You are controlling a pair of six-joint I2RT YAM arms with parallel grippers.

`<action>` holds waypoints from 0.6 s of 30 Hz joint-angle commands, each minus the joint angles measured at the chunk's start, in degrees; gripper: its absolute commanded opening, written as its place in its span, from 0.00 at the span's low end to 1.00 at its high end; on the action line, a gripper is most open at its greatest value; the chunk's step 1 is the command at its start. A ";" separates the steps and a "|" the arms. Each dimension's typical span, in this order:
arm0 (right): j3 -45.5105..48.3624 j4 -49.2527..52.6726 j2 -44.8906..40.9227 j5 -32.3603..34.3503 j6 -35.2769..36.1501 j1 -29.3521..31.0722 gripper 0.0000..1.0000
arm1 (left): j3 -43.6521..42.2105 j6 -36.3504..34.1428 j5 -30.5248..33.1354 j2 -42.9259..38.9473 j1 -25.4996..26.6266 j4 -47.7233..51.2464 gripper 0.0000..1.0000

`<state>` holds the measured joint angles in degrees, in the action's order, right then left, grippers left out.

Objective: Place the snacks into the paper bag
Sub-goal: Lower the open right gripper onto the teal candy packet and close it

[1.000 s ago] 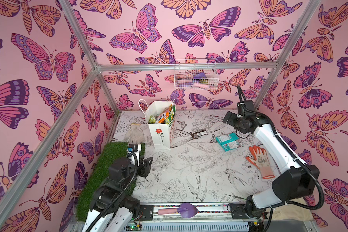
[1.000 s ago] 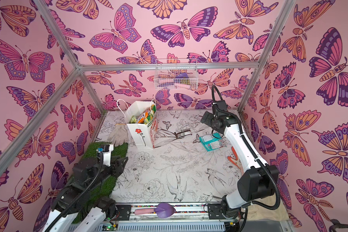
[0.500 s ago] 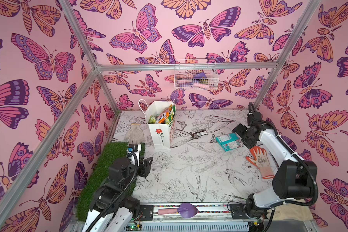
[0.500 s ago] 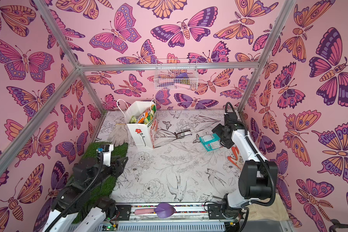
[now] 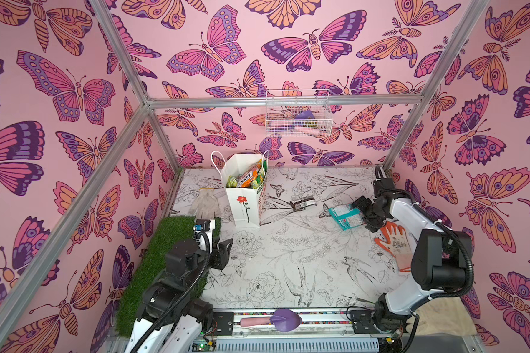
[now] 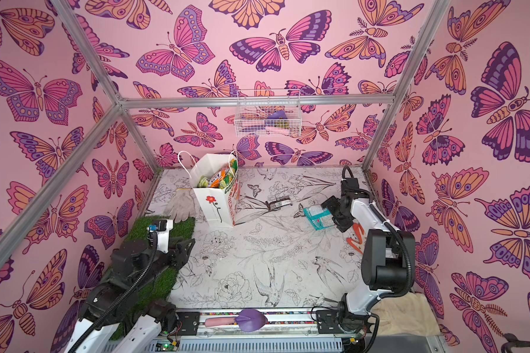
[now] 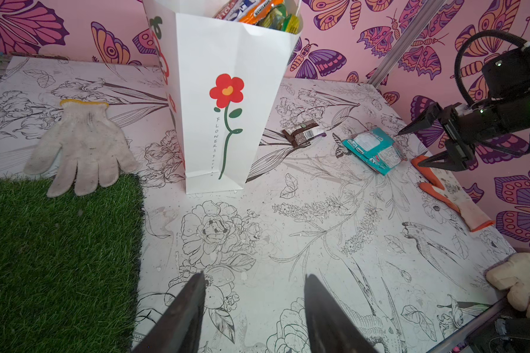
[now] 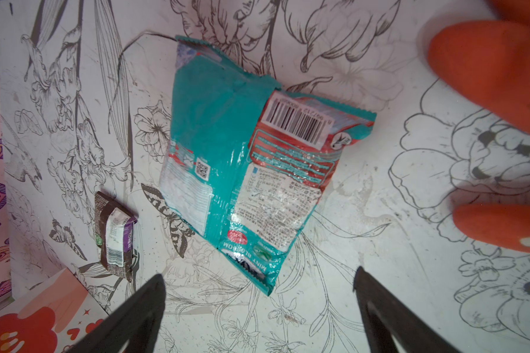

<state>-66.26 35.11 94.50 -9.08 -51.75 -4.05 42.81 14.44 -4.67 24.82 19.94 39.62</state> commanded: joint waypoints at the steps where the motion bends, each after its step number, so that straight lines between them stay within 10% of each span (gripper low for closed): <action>1: 1.96 -1.29 1.00 0.13 -1.31 -0.59 0.96 | -0.55 0.17 0.54 0.03 0.25 1.52 0.54; 18: 7.35 -10.55 4.54 -6.40 -2.11 -1.91 0.85 | -0.53 0.36 0.71 0.14 0.27 1.60 0.54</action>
<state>-59.42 27.20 98.21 -14.11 -52.71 -5.56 42.81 14.46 -4.67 24.82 19.94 40.75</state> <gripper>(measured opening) 0.851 0.542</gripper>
